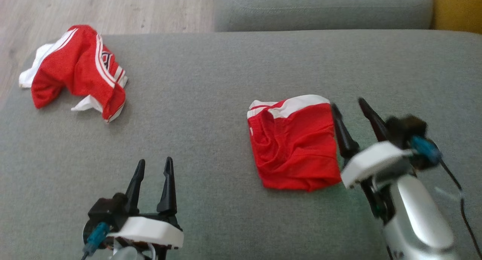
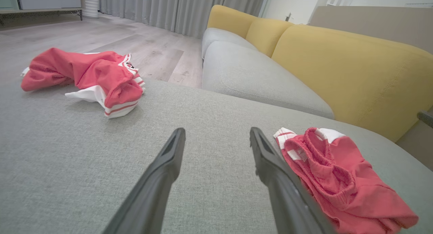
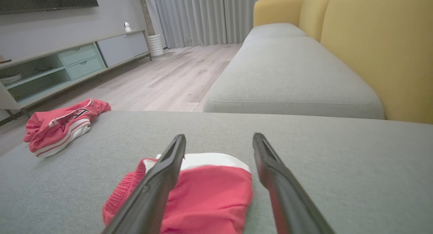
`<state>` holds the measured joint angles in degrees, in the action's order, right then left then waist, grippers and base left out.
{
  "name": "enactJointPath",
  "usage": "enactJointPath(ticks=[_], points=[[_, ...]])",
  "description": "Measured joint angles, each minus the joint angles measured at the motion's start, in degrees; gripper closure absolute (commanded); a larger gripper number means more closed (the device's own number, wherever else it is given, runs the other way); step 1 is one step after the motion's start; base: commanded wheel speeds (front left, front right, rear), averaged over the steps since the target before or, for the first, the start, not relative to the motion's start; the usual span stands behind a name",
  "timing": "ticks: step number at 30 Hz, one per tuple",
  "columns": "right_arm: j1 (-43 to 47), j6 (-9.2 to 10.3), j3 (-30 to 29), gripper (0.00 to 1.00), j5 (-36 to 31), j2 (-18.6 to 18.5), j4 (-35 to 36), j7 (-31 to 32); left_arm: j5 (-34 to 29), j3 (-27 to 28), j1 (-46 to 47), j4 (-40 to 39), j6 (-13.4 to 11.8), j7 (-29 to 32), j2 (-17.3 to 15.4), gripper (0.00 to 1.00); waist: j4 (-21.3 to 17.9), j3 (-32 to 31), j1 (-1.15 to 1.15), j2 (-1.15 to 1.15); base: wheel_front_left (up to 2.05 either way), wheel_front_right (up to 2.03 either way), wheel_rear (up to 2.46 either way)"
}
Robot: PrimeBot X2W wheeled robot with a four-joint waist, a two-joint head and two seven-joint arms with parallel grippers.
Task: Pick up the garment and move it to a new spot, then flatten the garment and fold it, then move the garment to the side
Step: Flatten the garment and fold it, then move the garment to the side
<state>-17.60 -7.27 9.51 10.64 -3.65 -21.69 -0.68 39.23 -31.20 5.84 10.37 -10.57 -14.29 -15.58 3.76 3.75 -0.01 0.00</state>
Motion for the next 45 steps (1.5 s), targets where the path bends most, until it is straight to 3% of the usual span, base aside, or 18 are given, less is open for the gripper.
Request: enactJointPath(ticks=[9, 18, 39, 45], points=[[10.96, 0.00, -4.09, 0.00, 0.42, 0.46, 4.30, -6.04, -0.99, 3.61, -4.43, -0.20, -0.60, 0.00, 0.04, 0.00, -2.05, -3.45, 0.00, 0.00, 0.00, 0.00, 0.00], [16.40, 0.00, -4.37, 0.00, 1.41, 0.83, 5.25, -7.00, -3.09, 5.31, -10.09, -1.56, -0.87, 0.00, 0.04, 0.00, -2.50, -5.14, 0.00, 0.00, 0.00, 0.00, 0.00], [17.35, 0.00, -4.15, 0.00, 1.37, 0.88, 5.08, -6.79, -4.08, 5.45, -11.72, -1.45, -1.45, 0.00, -0.03, 0.00, -1.51, -5.01, 0.00, 0.00, 0.00, 0.00, 0.00], [16.74, 0.00, -5.09, 0.00, -0.02, 0.90, 4.20, -2.70, -4.09, 5.14, -11.50, -1.42, -1.21, 0.01, -0.01, 0.00, -0.68, -4.44, 0.01, 0.00, 0.00, 0.00, 0.00]])
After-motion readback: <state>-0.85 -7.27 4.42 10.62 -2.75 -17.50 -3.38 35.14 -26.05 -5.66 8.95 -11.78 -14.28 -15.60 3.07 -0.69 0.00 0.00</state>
